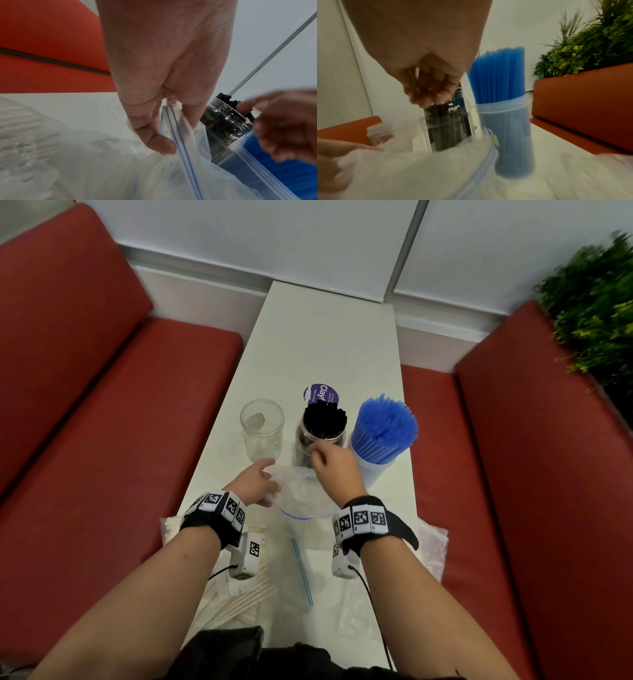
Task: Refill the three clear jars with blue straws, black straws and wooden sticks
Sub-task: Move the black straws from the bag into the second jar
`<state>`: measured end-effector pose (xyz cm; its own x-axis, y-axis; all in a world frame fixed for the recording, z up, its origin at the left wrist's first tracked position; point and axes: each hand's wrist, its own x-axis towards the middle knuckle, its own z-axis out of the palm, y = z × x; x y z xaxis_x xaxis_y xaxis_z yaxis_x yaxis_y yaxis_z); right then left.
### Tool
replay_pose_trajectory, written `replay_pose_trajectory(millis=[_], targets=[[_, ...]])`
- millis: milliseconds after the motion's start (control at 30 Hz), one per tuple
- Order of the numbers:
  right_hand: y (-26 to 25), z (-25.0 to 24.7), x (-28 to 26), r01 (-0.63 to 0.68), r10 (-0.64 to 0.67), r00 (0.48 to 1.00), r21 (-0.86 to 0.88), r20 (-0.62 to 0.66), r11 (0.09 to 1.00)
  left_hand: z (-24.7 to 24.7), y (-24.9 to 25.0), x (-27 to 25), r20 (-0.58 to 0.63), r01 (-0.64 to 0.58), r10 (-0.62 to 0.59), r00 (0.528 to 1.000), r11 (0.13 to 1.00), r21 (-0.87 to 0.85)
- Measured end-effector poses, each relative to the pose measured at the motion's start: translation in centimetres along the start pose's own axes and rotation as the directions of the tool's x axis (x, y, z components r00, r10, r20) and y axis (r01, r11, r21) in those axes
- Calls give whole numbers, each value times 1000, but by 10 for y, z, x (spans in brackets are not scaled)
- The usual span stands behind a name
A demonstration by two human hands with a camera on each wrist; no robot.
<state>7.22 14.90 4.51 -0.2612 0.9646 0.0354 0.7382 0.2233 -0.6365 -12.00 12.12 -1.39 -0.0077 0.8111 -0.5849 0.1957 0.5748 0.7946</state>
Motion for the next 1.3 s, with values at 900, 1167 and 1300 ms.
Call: replay_pose_trajectory(millis=[900, 1167, 1300], targets=[[-36, -74, -53, -453, 454, 891, 76, 2, 888, -10, 75, -64, 50, -302, 420, 906, 560, 771], [-85, -101, -36, -239, 233, 971, 279, 54, 930, 16, 118, -86, 335, -596, 501, 798, 738, 315], [-57, -115, -42, -212, 210, 977, 76, 36, 974, 12, 123, -86, 159, -592, 579, 799, 804, 48]])
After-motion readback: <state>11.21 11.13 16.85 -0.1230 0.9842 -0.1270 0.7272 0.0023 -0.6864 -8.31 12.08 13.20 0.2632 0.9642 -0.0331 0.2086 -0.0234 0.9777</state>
